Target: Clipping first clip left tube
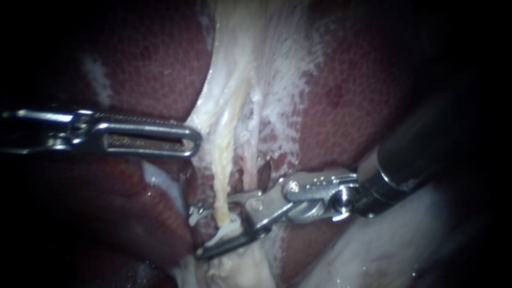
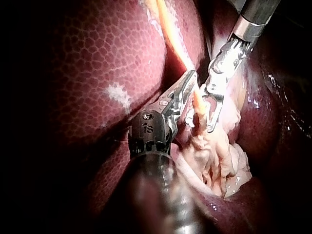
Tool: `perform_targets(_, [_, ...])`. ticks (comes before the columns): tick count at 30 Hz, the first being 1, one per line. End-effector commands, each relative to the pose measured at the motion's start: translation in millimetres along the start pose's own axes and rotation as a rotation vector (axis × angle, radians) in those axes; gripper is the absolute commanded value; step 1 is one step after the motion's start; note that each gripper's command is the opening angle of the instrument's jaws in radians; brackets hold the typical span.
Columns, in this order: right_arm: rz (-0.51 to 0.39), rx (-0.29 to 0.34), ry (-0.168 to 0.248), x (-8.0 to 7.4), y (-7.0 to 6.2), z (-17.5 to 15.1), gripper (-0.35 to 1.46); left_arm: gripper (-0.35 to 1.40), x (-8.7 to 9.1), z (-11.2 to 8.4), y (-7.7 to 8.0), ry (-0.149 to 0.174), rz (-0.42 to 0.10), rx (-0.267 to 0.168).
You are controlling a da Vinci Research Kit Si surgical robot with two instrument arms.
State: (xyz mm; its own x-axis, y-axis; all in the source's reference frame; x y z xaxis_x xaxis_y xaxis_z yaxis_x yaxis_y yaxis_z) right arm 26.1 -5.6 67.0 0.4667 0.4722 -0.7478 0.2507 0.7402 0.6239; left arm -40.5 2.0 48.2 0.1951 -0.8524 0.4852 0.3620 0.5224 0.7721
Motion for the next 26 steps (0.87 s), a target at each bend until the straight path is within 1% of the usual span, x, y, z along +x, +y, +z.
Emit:
perform_targets(1, [-0.002,0.001,-0.002,0.1,-0.1,-0.3,-0.14,-0.35,0.0,0.0,0.0,0.000,0.000,0.000])
perform_targets(2, [-0.001,0.001,-0.008,0.0,-0.1,-0.4,-0.23,-0.35,0.0,0.0,0.0,0.000,0.000,0.000])
perform_targets(3, [0.000,-0.001,-0.023,0.0,-0.1,-0.6,-0.33,-0.35,0.0,0.0,0.0,0.000,0.000,0.000])
perform_targets(4, [0.000,-0.002,-0.028,0.0,0.0,-0.6,-0.35,-0.35,0.0,0.0,0.0,0.000,0.000,0.000])
perform_targets(5, [0.002,-0.004,-0.046,0.0,0.0,-0.7,-0.35,-0.35,0.0,0.0,0.0,0.000,0.000,0.000])
perform_targets(7, [0.002,-0.005,-0.054,-0.2,0.2,-0.9,-0.35,-0.35,0.0,0.0,0.0,0.000,0.000,0.000])
perform_targets(11, [0.002,-0.004,-0.054,-0.3,0.4,-1.1,-0.35,-0.35,0.0,0.0,0.0,0.000,0.000,0.000])
perform_targets(26, [0.000,0.003,-0.056,-0.3,0.2,-1.1,-0.35,-0.35,0.1,0.1,0.1,0.000,0.000,0.000])
